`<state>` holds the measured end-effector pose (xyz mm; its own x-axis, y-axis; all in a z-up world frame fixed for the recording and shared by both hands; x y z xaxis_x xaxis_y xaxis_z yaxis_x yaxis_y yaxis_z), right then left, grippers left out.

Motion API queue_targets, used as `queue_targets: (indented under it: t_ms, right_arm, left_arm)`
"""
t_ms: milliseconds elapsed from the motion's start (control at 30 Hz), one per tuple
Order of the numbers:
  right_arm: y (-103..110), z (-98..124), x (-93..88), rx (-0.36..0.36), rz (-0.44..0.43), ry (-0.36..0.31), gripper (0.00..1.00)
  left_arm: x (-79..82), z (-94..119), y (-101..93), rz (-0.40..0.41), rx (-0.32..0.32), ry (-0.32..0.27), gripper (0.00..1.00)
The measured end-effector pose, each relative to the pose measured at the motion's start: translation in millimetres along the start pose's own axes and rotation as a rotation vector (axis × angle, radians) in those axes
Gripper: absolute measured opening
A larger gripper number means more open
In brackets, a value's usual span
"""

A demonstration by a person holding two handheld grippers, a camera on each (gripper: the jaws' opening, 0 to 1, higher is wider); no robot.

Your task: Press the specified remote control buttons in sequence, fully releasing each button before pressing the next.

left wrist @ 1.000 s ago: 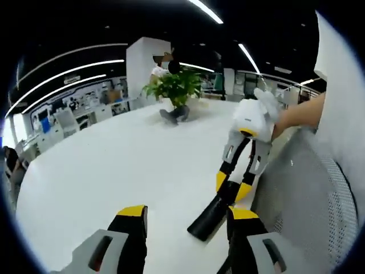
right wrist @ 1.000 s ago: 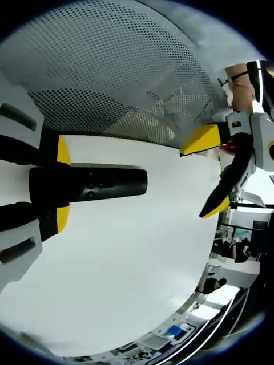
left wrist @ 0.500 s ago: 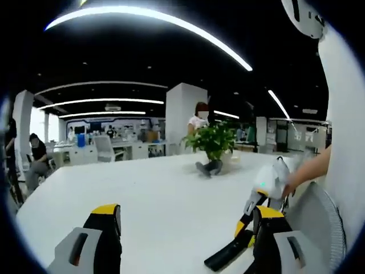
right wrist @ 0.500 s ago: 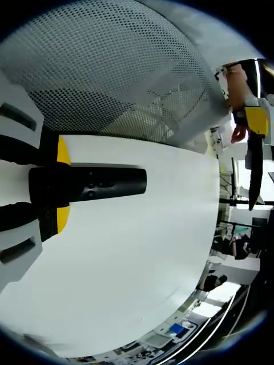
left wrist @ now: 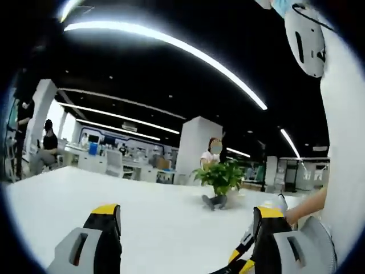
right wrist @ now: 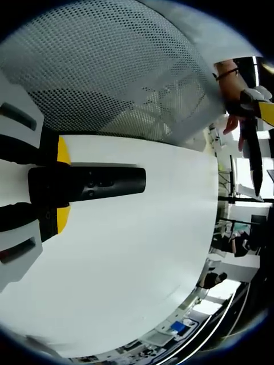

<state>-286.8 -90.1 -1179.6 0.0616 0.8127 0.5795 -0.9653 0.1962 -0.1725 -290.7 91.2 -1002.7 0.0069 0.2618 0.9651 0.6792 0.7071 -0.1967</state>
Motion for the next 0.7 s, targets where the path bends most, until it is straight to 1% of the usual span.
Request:
queue_targets:
  t_ms: [33,67,100,133,167,233,333,367,400,433,500,567,633,700]
  right_arm:
    - [0.0,-0.1,0.2,0.0,0.001,0.003,0.22]
    - [-0.1,-0.3,0.6,0.001,0.003,0.01,0.22]
    - [-0.1,-0.5,1.1,0.003,0.005,0.017,0.22]
    - [-0.2,-0.6,1.8,0.006,0.009,0.026,0.22]
    - [-0.8,-0.6,2.6,0.012,-0.006,0.041,0.22]
    - [-2.4,-0.4,2.8,0.025,-0.036,0.049,0.21]
    - [-4.7,-0.3,2.0,0.034,-0.054,0.039,0.21]
    - [-5.5,-0.7,2.3,0.034,-0.059,0.039,0.21]
    - [-5.0,-0.6,2.7,0.034,-0.055,0.04,0.21]
    - [-6.3,-0.9,2.5,0.03,-0.035,0.046,0.21]
    - [-9.4,-2.6,2.3,0.024,-0.006,0.054,0.21]
    - [-13.9,-4.1,3.9,0.029,-0.016,0.054,0.21]
    - [-17.9,-5.8,4.4,0.027,-0.027,0.052,0.21]
    - [-22.6,-7.3,5.4,0.021,-0.029,0.052,0.21]
  left_arm:
    - [-2.3,0.3,-0.9,-0.013,-0.004,0.019,1.0]
    - [-6.4,1.6,-0.6,-0.06,0.002,0.06,1.0]
    - [-7.8,1.7,-0.7,-0.08,0.007,0.077,1.0]
    - [-8.3,1.3,-1.2,-0.083,0.012,0.081,1.0]
    - [-8.1,0.5,-1.5,-0.086,0.013,0.076,1.0]
    - [-8.9,-0.1,0.2,-0.097,0.018,0.081,1.0]
    - [-15.0,0.0,5.6,-0.127,0.032,0.12,1.0]
    - [-21.0,3.3,7.9,-0.156,0.042,0.146,1.0]
    - [-25.4,4.9,10.1,-0.165,0.057,0.181,1.0]
    - [-33.6,10.1,17.3,-0.155,0.078,0.211,1.0]
    - [-30.4,9.3,15.7,-0.151,0.072,0.19,1.0]
    - [-27.5,8.7,14.8,-0.127,0.065,0.168,1.0]
    - [-27.5,7.6,14.0,-0.129,0.062,0.171,1.0]
    - [-28.2,6.9,13.9,-0.15,0.071,0.187,1.0]
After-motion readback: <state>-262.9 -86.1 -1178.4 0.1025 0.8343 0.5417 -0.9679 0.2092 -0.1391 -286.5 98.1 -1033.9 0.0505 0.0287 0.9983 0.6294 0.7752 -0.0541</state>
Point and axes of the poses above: the point that each gripper's makers call its tool centre point, and the gripper's own axes: z roughly backward along the fingers, y roughly to its left, x roughly out of its top, the point moved 2 cm from there along z, roughly backward along the fingers, and after that the axes turned 12 degrees about -x, right-handed, at the moved point
